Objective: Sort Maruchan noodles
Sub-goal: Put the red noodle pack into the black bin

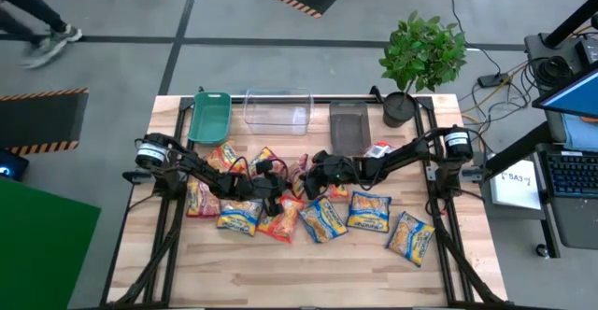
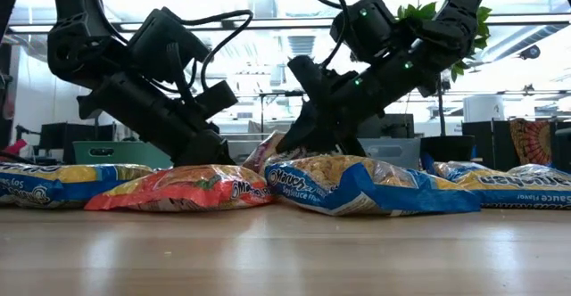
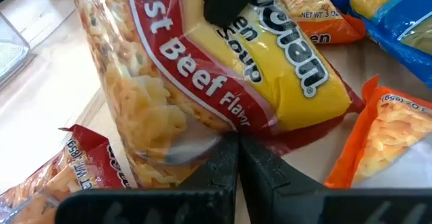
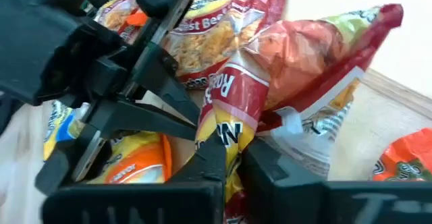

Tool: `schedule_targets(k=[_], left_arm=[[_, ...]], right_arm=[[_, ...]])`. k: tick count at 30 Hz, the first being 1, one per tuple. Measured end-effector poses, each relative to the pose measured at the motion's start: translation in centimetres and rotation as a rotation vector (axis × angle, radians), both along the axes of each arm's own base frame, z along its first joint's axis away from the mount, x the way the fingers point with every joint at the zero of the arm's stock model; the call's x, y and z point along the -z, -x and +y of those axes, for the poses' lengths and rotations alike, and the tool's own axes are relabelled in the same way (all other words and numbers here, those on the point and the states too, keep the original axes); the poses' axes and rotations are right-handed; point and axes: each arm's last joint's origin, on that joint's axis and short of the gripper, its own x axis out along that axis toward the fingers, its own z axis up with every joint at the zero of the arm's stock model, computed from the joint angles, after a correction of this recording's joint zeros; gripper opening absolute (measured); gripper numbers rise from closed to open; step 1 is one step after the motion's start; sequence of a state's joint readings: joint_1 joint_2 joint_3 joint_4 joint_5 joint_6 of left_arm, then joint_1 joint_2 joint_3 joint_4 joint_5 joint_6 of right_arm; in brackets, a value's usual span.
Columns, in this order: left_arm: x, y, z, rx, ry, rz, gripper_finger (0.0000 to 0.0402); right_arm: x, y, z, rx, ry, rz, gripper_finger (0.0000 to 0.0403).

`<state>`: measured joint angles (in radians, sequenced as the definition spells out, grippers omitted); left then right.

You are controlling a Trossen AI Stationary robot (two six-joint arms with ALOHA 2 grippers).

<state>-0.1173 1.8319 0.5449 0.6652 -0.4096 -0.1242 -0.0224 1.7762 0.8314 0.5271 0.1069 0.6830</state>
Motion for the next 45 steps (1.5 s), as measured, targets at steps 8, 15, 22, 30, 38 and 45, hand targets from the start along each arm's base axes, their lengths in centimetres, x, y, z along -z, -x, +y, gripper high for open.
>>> schedule_targets(k=[8, 15, 22, 30, 38, 45], left_arm=[[-0.7, 0.1, -0.2, 0.008, 0.003, -0.002, 0.0000], [-2.9, 0.3, -0.4, 0.050, 0.003, -0.053, 0.0000], [-6.8, 1.4, -0.8, 0.110, -0.045, -0.107, 0.0000], [-12.5, 3.7, -0.9, 0.185, -0.168, -0.245, 0.0000], [-16.5, 6.0, -0.5, 0.206, -0.264, -0.381, 0.0000], [-17.1, 6.8, -0.3, 0.197, -0.263, -0.385, 0.0000]], right_arm=[[-2.3, 0.4, 0.2, -0.032, 0.040, -0.046, 0.0009], [-4.8, 1.3, 0.4, -0.063, 0.105, -0.066, 0.0008], [-8.0, 2.5, 0.3, -0.055, 0.176, -0.101, 0.0008], [-12.5, 3.7, -0.3, 0.069, 0.352, -0.024, 0.0008], [-15.9, 4.0, -1.8, 0.319, 0.566, 0.256, 0.0008], [-15.6, 4.2, -5.4, 0.509, 0.552, 0.553, 0.0008]])
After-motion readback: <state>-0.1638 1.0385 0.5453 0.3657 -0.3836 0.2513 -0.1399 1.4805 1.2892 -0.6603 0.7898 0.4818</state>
